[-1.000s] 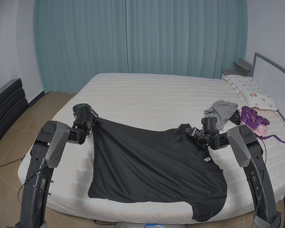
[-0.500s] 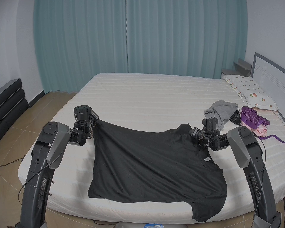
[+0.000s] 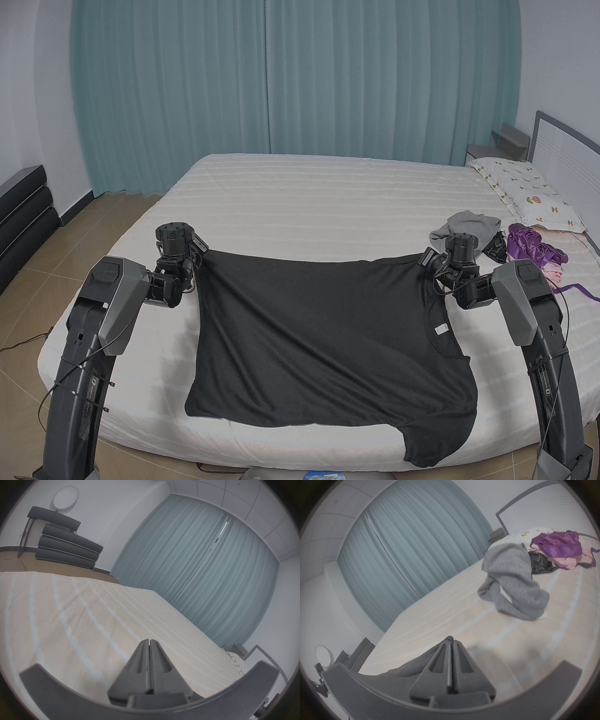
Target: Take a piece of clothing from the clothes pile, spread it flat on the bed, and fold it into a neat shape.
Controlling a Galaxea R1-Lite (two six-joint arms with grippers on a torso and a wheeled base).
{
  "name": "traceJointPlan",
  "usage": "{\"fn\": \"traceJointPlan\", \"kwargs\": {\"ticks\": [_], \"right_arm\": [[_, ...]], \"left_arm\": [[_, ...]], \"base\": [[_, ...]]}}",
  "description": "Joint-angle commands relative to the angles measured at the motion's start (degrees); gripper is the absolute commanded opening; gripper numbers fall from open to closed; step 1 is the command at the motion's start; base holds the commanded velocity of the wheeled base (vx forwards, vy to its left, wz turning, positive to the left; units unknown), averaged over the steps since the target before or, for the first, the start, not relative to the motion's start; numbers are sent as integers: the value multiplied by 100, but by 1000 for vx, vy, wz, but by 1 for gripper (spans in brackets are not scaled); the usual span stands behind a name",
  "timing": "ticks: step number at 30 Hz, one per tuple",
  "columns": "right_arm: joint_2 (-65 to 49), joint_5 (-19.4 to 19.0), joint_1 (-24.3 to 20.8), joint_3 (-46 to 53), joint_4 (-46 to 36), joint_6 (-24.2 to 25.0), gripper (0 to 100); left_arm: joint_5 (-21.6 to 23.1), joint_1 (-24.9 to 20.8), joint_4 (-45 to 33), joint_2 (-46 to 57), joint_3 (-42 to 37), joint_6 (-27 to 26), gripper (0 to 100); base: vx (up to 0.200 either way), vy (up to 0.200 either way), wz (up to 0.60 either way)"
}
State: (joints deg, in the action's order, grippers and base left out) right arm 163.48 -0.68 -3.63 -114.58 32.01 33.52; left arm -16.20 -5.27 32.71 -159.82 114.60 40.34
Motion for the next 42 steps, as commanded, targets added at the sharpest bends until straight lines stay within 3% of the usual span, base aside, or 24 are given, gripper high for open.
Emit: {"fn": "traceJointPlan", "kwargs": {"ticks": [1, 17, 42], "right_arm": [[-176, 33, 108, -1, 130, -4, 0], [-747, 24, 311, -1, 473, -57, 0], [299, 51, 240, -1, 666, -478, 0]], "left_arm": [[-6, -1, 104, 21, -1, 9, 0], [29, -97, 482, 56, -1, 9, 0], [214, -194, 473, -533, -1, -35, 0]], "base": [[0, 0, 0], [0, 0, 0], [0, 0, 0]]}}
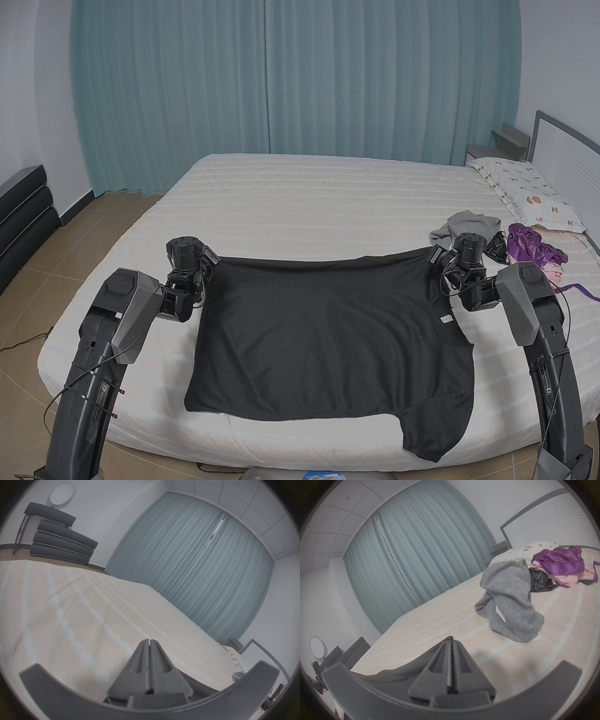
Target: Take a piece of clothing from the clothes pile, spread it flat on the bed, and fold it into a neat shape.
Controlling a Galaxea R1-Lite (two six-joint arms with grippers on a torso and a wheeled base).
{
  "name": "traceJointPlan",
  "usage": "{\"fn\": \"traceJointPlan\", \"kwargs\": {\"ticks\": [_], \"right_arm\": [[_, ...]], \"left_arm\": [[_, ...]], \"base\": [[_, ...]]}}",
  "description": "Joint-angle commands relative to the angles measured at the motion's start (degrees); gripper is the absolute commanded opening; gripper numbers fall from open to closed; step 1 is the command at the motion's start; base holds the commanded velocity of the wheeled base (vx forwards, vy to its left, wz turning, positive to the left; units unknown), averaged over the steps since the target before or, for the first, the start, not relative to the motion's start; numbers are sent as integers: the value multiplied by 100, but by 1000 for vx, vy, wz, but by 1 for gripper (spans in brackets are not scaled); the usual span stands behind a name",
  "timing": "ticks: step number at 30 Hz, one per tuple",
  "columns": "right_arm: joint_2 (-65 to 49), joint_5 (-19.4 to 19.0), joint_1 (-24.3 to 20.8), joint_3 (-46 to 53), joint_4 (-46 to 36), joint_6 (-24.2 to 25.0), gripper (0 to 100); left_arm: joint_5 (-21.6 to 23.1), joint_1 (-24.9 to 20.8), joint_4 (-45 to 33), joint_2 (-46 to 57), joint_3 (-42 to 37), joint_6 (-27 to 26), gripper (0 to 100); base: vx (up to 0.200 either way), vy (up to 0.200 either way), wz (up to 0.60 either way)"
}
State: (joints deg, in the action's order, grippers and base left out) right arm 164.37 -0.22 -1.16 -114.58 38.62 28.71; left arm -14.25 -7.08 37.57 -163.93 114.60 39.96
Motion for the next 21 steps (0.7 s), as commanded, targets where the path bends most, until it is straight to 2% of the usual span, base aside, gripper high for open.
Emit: {"fn": "traceJointPlan", "kwargs": {"ticks": [1, 6, 7, 16, 20, 21], "right_arm": [[236, 13, -7, -1, 14, -6, 0], [333, 66, -34, -1, 5, 3, 0], [351, 66, -42, -1, 5, 3, 100], [-19, 171, -7, 76, -4, 284, 100], [-731, 75, 54, 929, 5, 557, 100], [-1179, -75, 72, 1570, 5, 671, 100]], "left_arm": [[28, -21, -22, -131, -1, 3, 0], [36, -39, -48, -201, -1, 3, 0], [36, -39, -48, -210, -1, 3, 100], [-25, 5, -66, -140, -8, 12, 100], [-104, 102, -83, 177, -237, 12, 100], [-95, 155, -83, 493, -685, 47, 100]], "base": [[0, 0, 0], [0, 0, 0], [0, 0, 0], [0, 0, 0], [0, 0, 0], [0, 0, 0]]}}
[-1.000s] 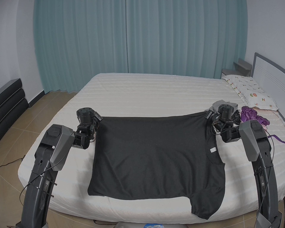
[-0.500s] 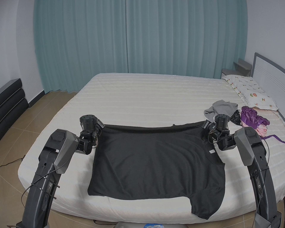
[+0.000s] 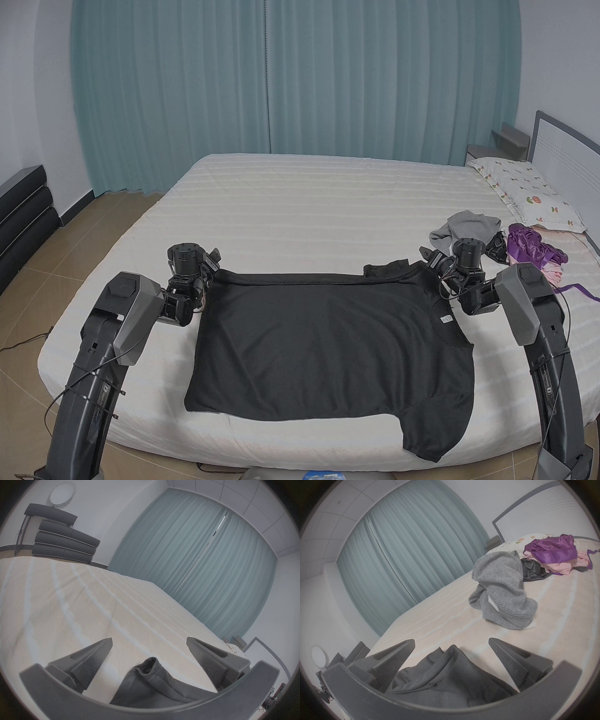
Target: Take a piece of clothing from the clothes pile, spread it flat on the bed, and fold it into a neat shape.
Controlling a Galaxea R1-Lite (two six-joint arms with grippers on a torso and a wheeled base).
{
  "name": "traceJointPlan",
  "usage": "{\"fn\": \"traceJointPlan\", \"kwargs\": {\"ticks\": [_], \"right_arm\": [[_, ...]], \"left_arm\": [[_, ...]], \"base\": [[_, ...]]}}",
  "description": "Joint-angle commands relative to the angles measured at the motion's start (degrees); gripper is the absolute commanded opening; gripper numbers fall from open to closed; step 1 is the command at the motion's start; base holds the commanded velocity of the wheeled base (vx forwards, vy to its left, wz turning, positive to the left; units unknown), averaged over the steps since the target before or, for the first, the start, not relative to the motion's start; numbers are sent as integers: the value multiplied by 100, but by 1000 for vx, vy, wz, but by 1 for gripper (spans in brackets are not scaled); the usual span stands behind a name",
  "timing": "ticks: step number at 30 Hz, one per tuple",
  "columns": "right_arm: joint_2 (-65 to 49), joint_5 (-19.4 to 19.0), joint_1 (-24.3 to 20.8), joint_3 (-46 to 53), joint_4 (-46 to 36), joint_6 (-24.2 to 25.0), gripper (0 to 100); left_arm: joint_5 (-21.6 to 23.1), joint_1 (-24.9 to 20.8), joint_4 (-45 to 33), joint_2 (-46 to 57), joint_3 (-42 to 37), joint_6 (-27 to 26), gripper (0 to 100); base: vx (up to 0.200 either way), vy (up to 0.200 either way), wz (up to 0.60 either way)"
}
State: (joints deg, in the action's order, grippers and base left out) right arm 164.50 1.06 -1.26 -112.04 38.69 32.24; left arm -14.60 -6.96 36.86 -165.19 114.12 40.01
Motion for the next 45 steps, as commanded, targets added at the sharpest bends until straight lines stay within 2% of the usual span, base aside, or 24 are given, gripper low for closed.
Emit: {"fn": "traceJointPlan", "kwargs": {"ticks": [1, 3, 7, 8, 10, 15, 18, 20, 23, 25, 29, 34, 38, 45], "right_arm": [[-1421, -317, 90, 1686, 15, 353, 100], [-1983, -616, 82, 2609, 147, 397, 100], [-2985, -1187, 73, 4314, 833, 687, 100], [-2985, -1187, 73, 4314, 833, 687, 100], [-3574, -1319, 11, 5360, 1044, 836, 100], [-4084, -1337, 3, 6652, 1105, 986, 100], [-4286, -1328, 3, 7425, 1255, 1188, 100], [-4365, -1337, -6, 7654, 1360, 1232, 100], [-4488, -1328, -103, 8348, 1756, 1346, 100], [-4567, -1310, -164, 8664, 1870, 1363, 100], [-4646, -1354, -296, 9183, 2063, 1706, 100], [-4295, -1591, -331, 9447, 2573, 1900, 100], [-4224, -1609, -384, 9754, 2942, 1882, 100], [-4207, -1618, -455, 9921, 3013, 1908, 100]], "left_arm": [[-42, 160, -4, 831, -944, 51, 100], [54, 195, 66, 1358, -1770, 68, 100], [529, 195, 330, 2369, -3299, 314, 100], [529, 195, 330, 2369, -3299, 314, 100], [766, 186, 444, 3046, -4380, 420, 100], [819, 90, 488, 3758, -5804, 569, 100], [828, -86, 743, 4083, -6692, 991, 100], [828, -113, 866, 4162, -6947, 1035, 100], [854, -288, 1411, 4303, -7843, 1062, 100], [854, -376, 1640, 4338, -8151, 1132, 100], [916, -455, 1877, 4329, -8705, 1422, 100], [1258, -455, 2211, 4268, -9153, 1527, 100], [1399, -455, 2246, 4206, -9285, 1606, 100], [1399, -464, 2281, 4136, -9416, 1633, 100]], "base": [[0, 0, 0], [0, 0, 0], [0, 0, 0], [0, 0, 0], [0, 0, 0], [0, 0, 0], [0, 0, 0], [0, 0, 0], [0, 0, 0], [0, 0, 0], [0, 0, 0], [-40, 0, 0], [-200, 0, 0], [-200, 0, 0]]}}
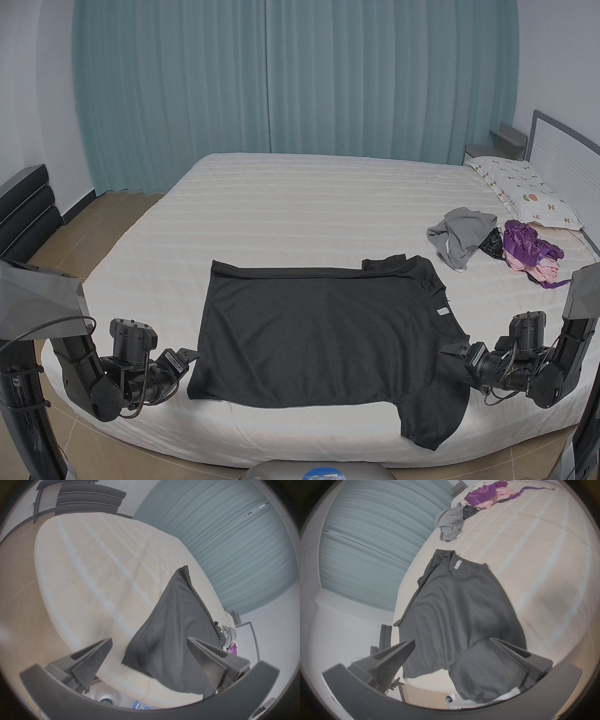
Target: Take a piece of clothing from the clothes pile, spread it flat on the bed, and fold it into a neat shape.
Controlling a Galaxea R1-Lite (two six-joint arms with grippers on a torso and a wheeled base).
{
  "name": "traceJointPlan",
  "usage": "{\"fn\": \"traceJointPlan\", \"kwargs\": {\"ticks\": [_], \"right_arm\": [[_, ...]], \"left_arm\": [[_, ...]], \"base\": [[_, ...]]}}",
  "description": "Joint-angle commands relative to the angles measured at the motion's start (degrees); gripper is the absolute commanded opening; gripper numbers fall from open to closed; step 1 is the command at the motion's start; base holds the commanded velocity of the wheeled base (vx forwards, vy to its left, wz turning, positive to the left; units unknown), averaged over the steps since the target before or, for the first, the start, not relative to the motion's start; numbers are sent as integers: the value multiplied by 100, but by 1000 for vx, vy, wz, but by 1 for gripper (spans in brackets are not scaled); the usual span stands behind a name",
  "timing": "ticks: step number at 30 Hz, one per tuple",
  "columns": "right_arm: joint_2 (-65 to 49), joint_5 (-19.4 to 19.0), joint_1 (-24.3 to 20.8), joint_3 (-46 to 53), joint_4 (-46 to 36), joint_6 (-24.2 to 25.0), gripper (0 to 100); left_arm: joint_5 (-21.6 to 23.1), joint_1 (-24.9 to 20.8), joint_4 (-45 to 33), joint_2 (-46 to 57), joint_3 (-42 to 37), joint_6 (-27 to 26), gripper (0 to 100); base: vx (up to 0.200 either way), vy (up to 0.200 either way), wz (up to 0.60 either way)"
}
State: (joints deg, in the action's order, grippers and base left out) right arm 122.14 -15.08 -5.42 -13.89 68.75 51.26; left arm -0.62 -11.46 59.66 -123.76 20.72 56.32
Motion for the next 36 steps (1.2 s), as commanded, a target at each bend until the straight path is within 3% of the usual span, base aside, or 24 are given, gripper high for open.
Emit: {"fn": "traceJointPlan", "kwargs": {"ticks": [1, 12, 17, 24, 36], "right_arm": [[21, -4, -29, 132, 15, 42, 100], [21, -4, -38, 140, 15, 86, 100], [21, -4, -46, 140, 15, 86, 100], [21, -4, -82, 140, 15, 86, 100], [21, -4, -82, 140, 24, 68, 100]], "left_arm": [[1, -14, 2, 1, -95, 11, 100], [168, -85, 10, 106, -112, 380, 100], [203, -181, 10, 168, -121, 494, 100], [203, -216, 10, 159, -156, 494, 100], [150, -111, 10, 89, -174, 336, 100]], "base": [[0, 0, 0], [0, 0, 0], [0, -200, 0], [0, -200, 0], [0, 0, 0]]}}
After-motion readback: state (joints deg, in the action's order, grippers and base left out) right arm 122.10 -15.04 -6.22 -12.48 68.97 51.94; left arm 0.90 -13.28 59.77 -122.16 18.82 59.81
